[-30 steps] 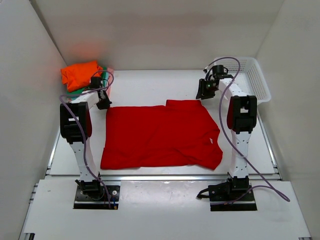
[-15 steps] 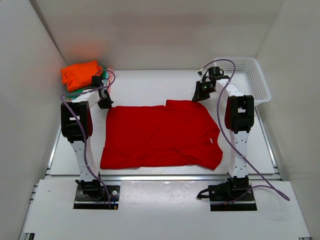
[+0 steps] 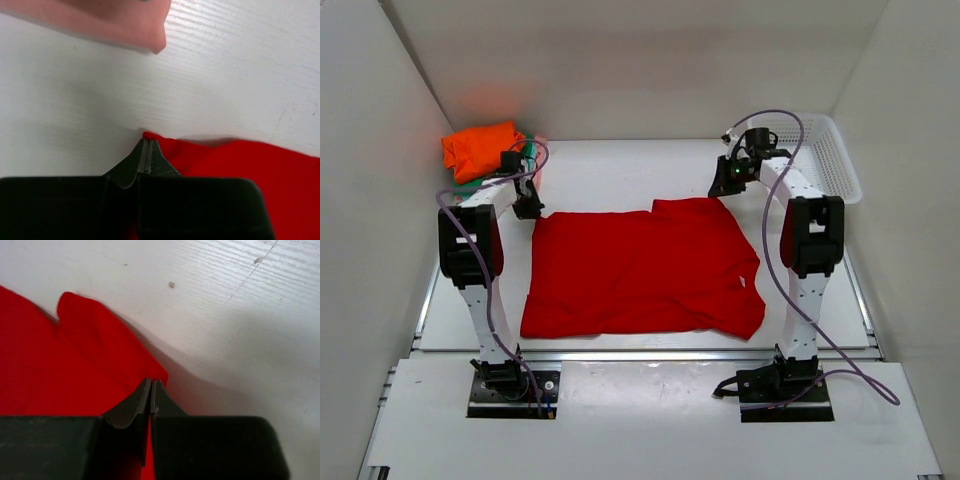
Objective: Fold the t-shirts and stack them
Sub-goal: Grap the side of the flattened tshirt furthest away from the robot with both arms, then fold the other side of the tshirt into a rectangle
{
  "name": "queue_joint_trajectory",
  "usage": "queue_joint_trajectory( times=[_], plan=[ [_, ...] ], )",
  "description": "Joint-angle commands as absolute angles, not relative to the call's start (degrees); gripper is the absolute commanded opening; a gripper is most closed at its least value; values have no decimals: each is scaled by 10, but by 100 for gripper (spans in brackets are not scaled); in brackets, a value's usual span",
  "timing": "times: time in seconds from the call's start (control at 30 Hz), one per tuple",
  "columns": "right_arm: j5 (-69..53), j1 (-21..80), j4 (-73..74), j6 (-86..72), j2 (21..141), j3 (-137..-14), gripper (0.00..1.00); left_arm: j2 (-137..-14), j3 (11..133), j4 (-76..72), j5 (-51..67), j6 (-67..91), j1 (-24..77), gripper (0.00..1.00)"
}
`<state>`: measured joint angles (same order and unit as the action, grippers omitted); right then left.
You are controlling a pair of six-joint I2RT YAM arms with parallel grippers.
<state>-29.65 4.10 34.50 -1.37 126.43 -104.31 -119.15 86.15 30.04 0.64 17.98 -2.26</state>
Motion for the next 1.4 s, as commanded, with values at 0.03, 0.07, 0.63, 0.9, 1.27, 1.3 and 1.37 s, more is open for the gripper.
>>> queue_joint_trajectory(
  times=[0.03, 0.07, 0.63, 0.9, 1.27, 1.3, 1.37],
  plan=[
    [-298, 44, 309, -2, 1172, -985, 0, -1116, 830, 315, 17, 163, -31, 0],
    [-301, 44, 299, -4, 1155, -957, 0, -1105, 819, 316, 18, 160, -32, 0],
    [-302, 44, 204, 16, 887, -650, 0, -948, 652, 331, 25, 136, -44, 0],
    [-310, 27, 194, 4, 769, -549, 0, -885, 606, 344, 29, 125, -40, 0],
    [-311, 22, 204, 5, 672, -450, 0, -802, 530, 361, 26, 120, -36, 0],
    [-310, 17, 207, 5, 667, -443, 0, -798, 527, 363, 22, 120, -35, 0],
    [-310, 15, 207, 6, 663, -435, 0, -786, 519, 366, 21, 120, -31, 0]
  ],
)
